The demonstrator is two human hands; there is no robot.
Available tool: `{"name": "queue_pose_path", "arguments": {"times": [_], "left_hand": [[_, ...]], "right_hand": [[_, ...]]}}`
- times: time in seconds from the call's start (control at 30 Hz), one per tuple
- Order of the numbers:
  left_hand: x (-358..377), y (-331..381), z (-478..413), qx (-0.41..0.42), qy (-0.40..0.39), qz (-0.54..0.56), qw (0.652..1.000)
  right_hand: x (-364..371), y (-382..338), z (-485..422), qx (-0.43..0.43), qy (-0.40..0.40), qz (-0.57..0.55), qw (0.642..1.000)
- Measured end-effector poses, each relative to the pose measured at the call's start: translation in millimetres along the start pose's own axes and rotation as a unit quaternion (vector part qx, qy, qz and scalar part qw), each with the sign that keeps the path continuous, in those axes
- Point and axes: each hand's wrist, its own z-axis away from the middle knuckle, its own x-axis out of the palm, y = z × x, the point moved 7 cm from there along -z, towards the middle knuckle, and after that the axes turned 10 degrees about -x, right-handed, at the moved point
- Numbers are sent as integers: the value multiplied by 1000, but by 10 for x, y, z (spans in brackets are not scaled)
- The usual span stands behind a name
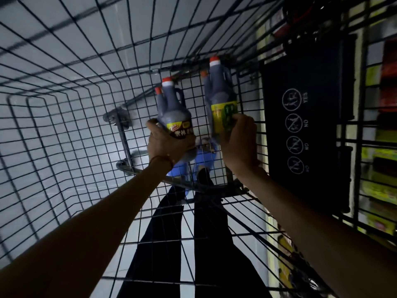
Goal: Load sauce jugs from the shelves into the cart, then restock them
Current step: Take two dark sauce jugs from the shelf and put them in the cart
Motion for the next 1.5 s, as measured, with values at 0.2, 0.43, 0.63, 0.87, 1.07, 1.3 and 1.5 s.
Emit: {"name": "queue_pose_path", "arguments": {"times": [0.2, 0.43, 0.63, 0.87, 1.07, 1.3, 1.5], "left_hand": [[-143, -236, -89, -3, 3, 34, 999], [-94, -318, -161, -4, -32, 80, 996], [-33, -377, -203, -30, -39, 45, 998], [-33, -411, -244, -66, -76, 64, 993], [-172, -528, -156, -79, -144, 117, 980], [-617, -525, 460, -53, -188, 175, 965], [-1039, -297, 1050, 41, -193, 160, 967]], "right_hand": [[170, 28, -60, 57, -26, -65, 996], [543, 51, -207, 146, -65, -222, 962], [695, 23, -325, 166, -80, -232, 955], [633, 92, -281, 256, -229, -265, 901], [355, -22, -12, 249, -274, -267, 890], [-59, -337, 385, 227, -250, -305, 890], [-431, -757, 712, 168, -231, -338, 897]]}}
